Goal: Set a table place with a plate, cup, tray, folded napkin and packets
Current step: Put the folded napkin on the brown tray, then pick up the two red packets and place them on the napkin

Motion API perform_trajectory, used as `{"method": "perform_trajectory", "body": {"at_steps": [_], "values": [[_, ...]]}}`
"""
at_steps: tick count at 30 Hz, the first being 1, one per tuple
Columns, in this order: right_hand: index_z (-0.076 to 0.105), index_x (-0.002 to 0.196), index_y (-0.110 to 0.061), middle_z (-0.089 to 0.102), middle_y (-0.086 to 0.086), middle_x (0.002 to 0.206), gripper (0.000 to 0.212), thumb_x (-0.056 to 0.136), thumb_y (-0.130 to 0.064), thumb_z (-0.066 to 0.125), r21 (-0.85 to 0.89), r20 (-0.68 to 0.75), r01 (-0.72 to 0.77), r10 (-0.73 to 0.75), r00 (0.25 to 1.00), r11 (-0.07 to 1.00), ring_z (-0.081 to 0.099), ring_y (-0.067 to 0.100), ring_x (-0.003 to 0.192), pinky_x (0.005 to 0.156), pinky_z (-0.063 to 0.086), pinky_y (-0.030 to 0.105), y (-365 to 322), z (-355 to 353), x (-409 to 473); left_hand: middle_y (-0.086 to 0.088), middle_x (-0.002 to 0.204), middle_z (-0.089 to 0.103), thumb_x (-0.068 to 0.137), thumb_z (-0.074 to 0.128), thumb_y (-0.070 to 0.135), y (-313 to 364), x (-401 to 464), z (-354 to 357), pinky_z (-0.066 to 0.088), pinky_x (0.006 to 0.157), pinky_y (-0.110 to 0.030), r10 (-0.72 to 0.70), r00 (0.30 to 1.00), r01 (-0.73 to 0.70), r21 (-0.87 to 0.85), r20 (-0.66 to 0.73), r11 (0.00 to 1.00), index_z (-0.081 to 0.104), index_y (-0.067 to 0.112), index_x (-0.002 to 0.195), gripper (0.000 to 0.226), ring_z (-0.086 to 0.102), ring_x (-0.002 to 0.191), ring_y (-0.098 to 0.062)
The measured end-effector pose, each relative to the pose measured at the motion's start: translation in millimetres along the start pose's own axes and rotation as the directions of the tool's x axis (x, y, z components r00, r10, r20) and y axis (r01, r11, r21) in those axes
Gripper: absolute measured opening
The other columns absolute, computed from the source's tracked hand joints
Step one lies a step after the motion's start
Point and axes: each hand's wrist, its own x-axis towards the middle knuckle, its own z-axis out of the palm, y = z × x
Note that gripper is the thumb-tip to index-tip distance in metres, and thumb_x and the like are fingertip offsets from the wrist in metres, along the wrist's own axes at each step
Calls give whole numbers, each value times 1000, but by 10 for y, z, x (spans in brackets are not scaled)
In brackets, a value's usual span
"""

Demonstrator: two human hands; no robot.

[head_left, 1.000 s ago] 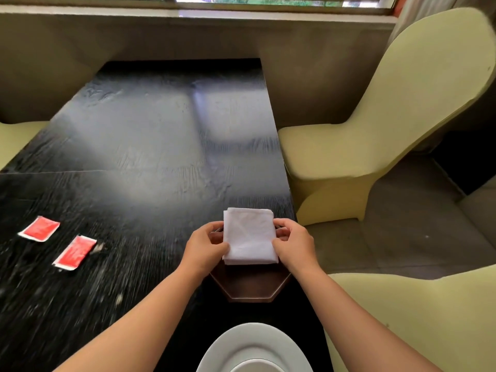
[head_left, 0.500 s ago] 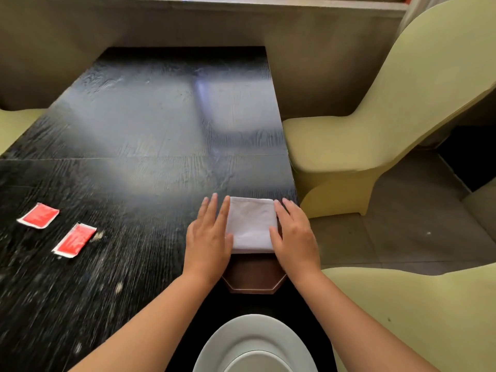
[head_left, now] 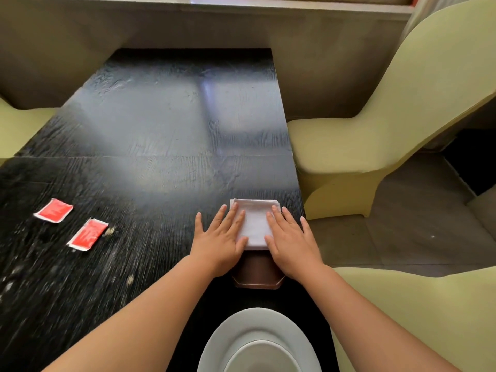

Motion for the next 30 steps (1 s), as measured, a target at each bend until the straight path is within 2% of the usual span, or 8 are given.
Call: {"method": "perform_trajectory", "body": {"at_steps": [5, 8, 10, 12, 13, 17, 23, 30], "values": [[24, 145, -19, 13, 1, 158, 51, 98, -38, 30, 10, -43, 49, -49, 998, 999, 2, 16, 146, 116, 0, 48, -224, -330, -118, 6, 158, -12, 98, 19, 47, 39, -240, -249, -7, 115, -49, 14, 994, -23, -75, -112, 997, -4, 26, 149, 60, -14, 143, -11], [53, 123, -17, 54, 6, 131, 38, 95, -35, 35, 25, -133, 111, -107, 985, 993, 43, 22, 128, 110, 20, 52, -480, -593, -245, 0, 155, 22, 97, 28, 39, -36, -532, -469, 16, 113, -47, 14, 971, -43, -120, -238, 992, 23, 22, 147, 53, 16, 144, -17], [68, 86, -16, 70, 4, 84, 36, 84, -35, 37, 12, -308, 156, -145, 940, 988, 66, 25, 85, 84, 47, 47, -700, -796, -356, -6, 117, 63, 86, 33, 35, -121, -801, -667, 46, 86, -42, 17, 926, -66, -120, -377, 991, 58, 14, 118, 46, 59, 111, -25], [63, 61, -21, 62, -2, 56, 27, 72, -38, 46, -22, -348, 169, -166, 923, 985, 63, 20, 57, 61, 51, 32, -939, -1014, -503, -1, 72, 63, 75, 39, 33, -279, -1109, -824, 48, 53, -31, -10, 899, -23, -72, -437, 997, 63, 14, 81, 31, 65, 67, -26], [59, 57, -22, 59, -3, 53, 20, 68, -38, 56, -53, -367, 183, -189, 911, 982, 61, 19, 53, 57, 49, 28, -1076, -1127, -581, 1, 63, 58, 72, 48, 31, -351, -1281, -936, 45, 47, -28, -31, 897, 11, -47, -441, 999, 59, 15, 71, 20, 61, 57, -23], [51, 54, -19, 55, -1, 50, 32, 50, -31, 81, -91, -415, 262, -275, 867, 961, 57, 23, 48, 51, 44, 27, -1627, -1517, -895, 2, 55, 55, 58, 79, 24, -641, -1971, -1347, 37, 38, -22, -105, 884, 117, -3, -456, 993, 50, 18, 62, 30, 58, 48, -21], [57, 60, -17, 59, 1, 54, 27, 51, -28, 80, -43, -421, 324, -311, 852, 945, 60, 26, 52, 50, 45, 29, -2366, -1806, -1251, -4, 58, 61, 70, 63, 28, -1046, -2771, -1826, 40, 41, -26, -178, 845, 190, -28, -504, 981, 53, 14, 66, 17, 62, 51, -28], [63, 96, -11, 66, 10, 93, 23, 82, -29, 57, 11, -388, 365, -332, 860, 931, 60, 34, 91, 74, 41, 37, -2980, -1761, -1351, -1, 57, 61, 67, 56, 36, -1701, -3206, -1860, 40, 39, -24, -121, 823, 195, 77, -556, 978, 64, 16, 72, 22, 61, 48, -23]]}}
